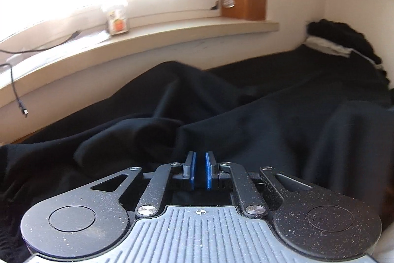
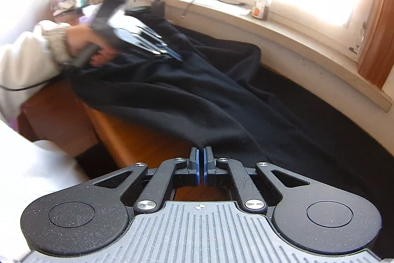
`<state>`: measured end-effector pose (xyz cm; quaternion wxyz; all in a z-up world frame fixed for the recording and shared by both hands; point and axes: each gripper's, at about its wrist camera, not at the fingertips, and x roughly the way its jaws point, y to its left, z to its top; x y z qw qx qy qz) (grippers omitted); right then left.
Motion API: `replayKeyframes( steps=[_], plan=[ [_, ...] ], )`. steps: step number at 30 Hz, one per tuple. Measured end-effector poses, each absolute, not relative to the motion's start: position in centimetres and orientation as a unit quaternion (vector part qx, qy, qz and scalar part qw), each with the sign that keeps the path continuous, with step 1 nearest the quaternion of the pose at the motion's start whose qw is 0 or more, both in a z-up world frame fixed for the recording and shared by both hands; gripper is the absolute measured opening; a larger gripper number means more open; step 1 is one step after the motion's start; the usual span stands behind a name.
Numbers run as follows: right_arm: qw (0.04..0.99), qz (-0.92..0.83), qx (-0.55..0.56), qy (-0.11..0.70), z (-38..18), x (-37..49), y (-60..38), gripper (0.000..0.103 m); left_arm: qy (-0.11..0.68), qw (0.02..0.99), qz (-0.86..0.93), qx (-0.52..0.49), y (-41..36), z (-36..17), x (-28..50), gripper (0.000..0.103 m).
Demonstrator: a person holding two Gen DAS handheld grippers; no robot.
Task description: Fold clothes
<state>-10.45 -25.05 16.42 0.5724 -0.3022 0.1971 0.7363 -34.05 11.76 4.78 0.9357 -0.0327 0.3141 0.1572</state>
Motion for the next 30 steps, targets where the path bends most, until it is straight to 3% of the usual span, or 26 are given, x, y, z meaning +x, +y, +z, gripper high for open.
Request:
replayKeyframes(
  steps=[14,18,22,26,27,29,30],
  plan=[
    [0.508,0.742,-0.350,0.262,13.1,-14.2,-28.9,0.004,0.308,0.935,0.176,-0.031,13.0,3.7,-35.4,0.012],
    [0.520,0.738,-0.349,0.253,13.5,-13.8,-29.0,0.004,0.290,0.939,0.182,-0.007,11.6,4.6,-35.9,0.057],
    [0.533,0.732,-0.346,0.246,13.9,-13.1,-28.9,0.005,0.302,0.933,0.193,0.032,10.3,4.4,-36.8,0.066],
    [0.541,0.727,-0.348,0.240,14.0,-12.8,-28.6,0.005,0.316,0.929,0.192,0.008,10.6,3.9,-37.7,0.065],
    [0.542,0.726,-0.349,0.240,14.0,-12.7,-28.4,0.005,0.320,0.930,0.182,-0.003,10.7,3.7,-37.8,0.054],
    [0.543,0.725,-0.351,0.240,14.0,-12.7,-28.2,0.005,0.326,0.931,0.162,-0.020,11.0,3.3,-37.9,0.047],
    [0.542,0.724,-0.352,0.240,13.9,-12.8,-28.2,0.005,0.324,0.932,0.159,-0.024,11.1,3.2,-38.0,0.037]
  ],
)
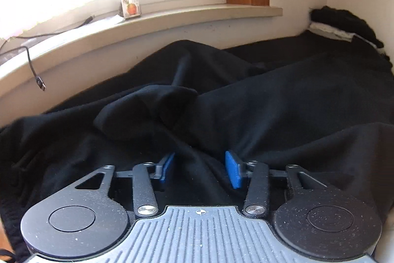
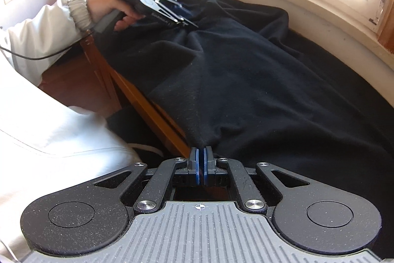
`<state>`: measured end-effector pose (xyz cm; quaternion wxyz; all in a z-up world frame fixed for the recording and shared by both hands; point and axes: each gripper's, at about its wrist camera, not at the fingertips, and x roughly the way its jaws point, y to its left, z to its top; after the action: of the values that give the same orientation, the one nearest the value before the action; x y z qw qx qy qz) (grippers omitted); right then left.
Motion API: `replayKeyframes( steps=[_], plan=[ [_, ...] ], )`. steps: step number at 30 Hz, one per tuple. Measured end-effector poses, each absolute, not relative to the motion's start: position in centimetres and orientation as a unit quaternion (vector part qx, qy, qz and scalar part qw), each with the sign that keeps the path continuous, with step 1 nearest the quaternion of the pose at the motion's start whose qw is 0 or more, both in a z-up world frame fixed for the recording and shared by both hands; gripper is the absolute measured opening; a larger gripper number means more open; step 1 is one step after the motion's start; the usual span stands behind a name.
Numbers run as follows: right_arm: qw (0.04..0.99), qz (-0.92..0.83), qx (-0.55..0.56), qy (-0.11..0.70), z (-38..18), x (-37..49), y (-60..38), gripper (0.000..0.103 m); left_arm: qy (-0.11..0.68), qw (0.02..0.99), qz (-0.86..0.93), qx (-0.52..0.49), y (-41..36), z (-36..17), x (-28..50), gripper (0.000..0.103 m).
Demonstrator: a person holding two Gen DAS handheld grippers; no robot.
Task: Fold clothes
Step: 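Open both grippers, release the pants and lift the grippers away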
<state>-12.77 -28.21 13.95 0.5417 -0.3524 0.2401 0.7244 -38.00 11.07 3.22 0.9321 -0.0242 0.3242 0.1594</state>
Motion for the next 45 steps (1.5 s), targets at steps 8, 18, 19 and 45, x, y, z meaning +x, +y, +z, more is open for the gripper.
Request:
replayKeyframes(
  steps=[8,18,19,45],
  plan=[
    [0.511,0.745,-0.345,0.256,13.9,-13.9,-28.8,0.005,0.304,0.932,0.198,-0.011,12.4,5.5,-39.9,0.003],
    [0.520,0.744,-0.320,0.271,13.8,-10.9,-29.0,0.029,0.316,0.920,0.229,-0.028,14.8,5.3,-42.5,0.063],
    [0.538,0.738,-0.307,0.269,14.1,-10.0,-29.0,0.031,0.320,0.918,0.231,-0.031,14.9,4.9,-42.6,0.063],
    [0.909,0.325,-0.076,0.248,9.8,16.5,-44.5,0.054,0.226,0.948,0.219,-0.055,14.6,6.9,-42.7,0.080]
  ],
)
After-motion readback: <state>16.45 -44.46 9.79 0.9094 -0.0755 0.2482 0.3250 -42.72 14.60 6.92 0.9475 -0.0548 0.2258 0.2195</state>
